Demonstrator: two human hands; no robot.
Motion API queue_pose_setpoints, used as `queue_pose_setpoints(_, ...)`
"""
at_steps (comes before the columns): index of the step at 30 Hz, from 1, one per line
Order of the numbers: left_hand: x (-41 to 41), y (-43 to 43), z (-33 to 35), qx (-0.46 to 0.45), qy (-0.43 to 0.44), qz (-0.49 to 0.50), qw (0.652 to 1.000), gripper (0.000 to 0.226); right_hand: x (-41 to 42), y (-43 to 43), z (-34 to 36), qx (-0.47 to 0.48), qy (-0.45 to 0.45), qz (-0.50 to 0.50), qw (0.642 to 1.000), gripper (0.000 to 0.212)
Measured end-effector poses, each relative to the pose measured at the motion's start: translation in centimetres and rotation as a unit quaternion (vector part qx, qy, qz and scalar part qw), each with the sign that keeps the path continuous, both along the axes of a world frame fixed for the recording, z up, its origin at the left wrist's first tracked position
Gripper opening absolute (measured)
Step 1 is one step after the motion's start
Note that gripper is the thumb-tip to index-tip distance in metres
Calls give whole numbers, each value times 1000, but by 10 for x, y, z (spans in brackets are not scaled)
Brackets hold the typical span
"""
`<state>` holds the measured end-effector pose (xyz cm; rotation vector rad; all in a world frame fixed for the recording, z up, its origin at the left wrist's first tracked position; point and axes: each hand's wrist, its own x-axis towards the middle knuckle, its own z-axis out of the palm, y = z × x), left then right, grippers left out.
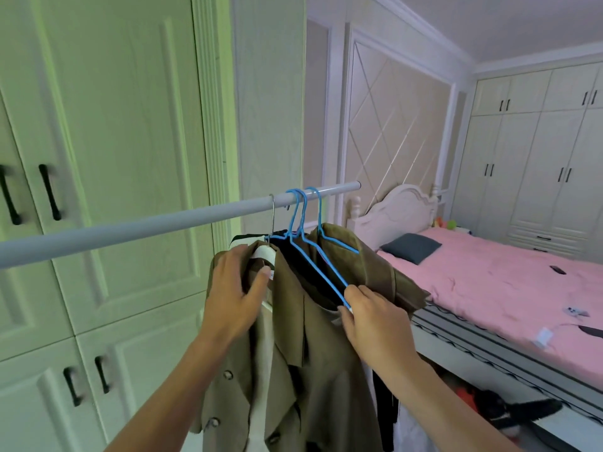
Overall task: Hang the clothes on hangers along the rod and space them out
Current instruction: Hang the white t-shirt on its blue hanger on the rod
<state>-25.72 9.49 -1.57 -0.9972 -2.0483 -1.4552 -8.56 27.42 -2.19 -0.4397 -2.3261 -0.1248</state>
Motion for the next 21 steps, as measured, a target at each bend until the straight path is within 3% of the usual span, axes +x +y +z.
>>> queue_pose_setpoints(4,19,10,-7,-33,-33,12,999,81,-10,-3,2,-151,-24,47,987,31)
queue_pose_setpoints(7,27,18,-9,-40,-51,9,998,97,-11,-2,8,-262,63,138,953,43)
queue_pose_setpoints(11,27,21,-10,-33,-64,0,997,96,10,8,25,-239,138,196,941,47)
queue_pose_setpoints(21,33,25,-9,-24,-68,7,997,85,124,64,63,-214,120,173,954,48)
